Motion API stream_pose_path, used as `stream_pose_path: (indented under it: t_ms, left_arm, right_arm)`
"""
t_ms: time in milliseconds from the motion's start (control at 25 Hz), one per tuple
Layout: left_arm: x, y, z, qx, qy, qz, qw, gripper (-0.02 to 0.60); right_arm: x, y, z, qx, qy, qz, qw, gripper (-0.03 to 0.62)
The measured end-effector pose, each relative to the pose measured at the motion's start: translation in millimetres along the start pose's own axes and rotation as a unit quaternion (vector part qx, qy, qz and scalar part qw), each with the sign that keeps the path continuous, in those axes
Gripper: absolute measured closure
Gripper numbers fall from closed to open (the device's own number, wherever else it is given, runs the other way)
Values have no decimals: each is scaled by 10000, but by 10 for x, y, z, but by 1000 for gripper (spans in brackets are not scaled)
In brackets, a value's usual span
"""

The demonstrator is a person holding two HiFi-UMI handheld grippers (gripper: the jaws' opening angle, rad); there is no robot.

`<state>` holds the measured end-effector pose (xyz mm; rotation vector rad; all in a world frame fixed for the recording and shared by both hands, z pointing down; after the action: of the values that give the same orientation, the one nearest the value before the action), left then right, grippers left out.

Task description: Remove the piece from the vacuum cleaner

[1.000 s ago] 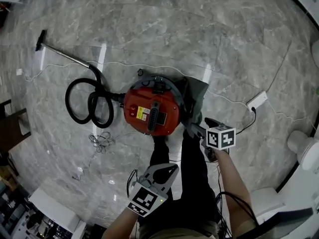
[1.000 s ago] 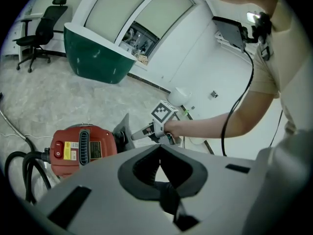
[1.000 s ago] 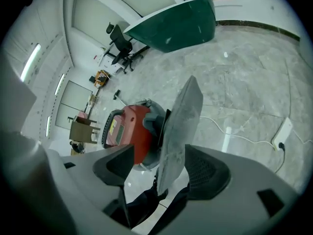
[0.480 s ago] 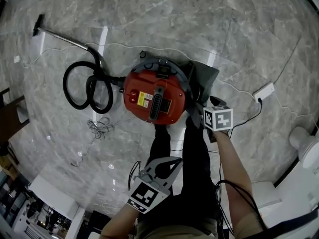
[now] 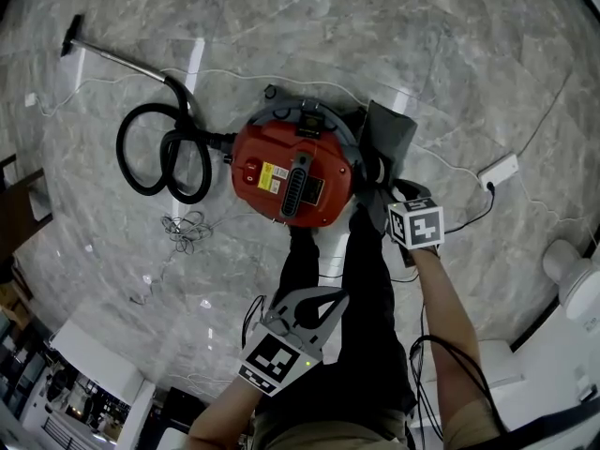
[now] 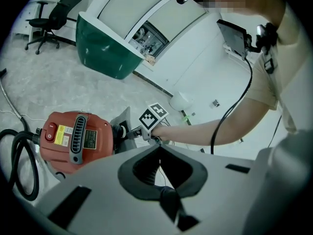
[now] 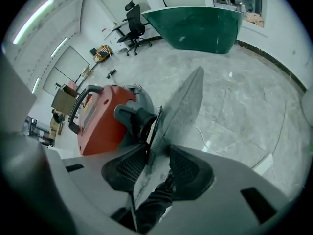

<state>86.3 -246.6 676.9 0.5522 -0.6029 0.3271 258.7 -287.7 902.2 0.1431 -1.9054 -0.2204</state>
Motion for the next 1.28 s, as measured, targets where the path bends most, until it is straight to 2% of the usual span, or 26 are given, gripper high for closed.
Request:
stream_pose_path:
  t_ms: [120, 280, 440, 480, 640, 720, 800, 840, 1040, 1280]
  left_arm:
    - [42, -6, -61, 49, 62, 29, 10000, 577]
    - [73, 35, -92, 86, 82, 120, 9999, 577]
    - [80, 64, -66, 105, 32, 170, 9998, 577]
    - [78, 59, -61, 113, 24, 167, 9998, 577]
    - [54, 57, -39, 117, 0, 155, 9998, 577]
    - [43, 70, -16, 105, -21, 168, 9998, 577]
    - [31, 73, -12, 43, -2, 135, 9999, 577]
    - [27, 68, -20, 4, 21, 102, 9999, 577]
    - [21, 51, -30, 32, 62, 28, 10000, 577]
    - [-10, 43, 46, 239, -91, 40, 9997, 577]
  right_arm:
    - [14, 21, 6, -145, 56, 0, 9999, 439]
    - [24, 80, 25, -871, 333, 91, 9956, 453]
    - [48, 182, 82, -1096, 518, 32, 9926, 509]
    - [55, 215, 79, -1130, 563, -8, 9920, 533]
    - [65, 264, 31, -873, 442, -93, 9952, 537]
    - [78, 258, 51, -1186, 583, -55, 9912, 537]
    - [100, 275, 101, -1722, 870, 4, 9812, 543]
    - [106, 285, 108, -1750, 904, -19, 9804, 548]
    - [84, 298, 36, -1271, 763, -147, 9888, 549]
    - [113, 319, -11, -387, 500, -179, 9978, 554]
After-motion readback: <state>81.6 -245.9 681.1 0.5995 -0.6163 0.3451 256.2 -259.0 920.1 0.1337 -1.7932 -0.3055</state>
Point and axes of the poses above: the fingertips, and each gripper's own axes: x forward along the fingers, z to its left, y out of its underside, the point moved 5 cm from there along -x, backward along the fingers, and after that the axes turned 5 degrees about -x, right-handed, at the moved point
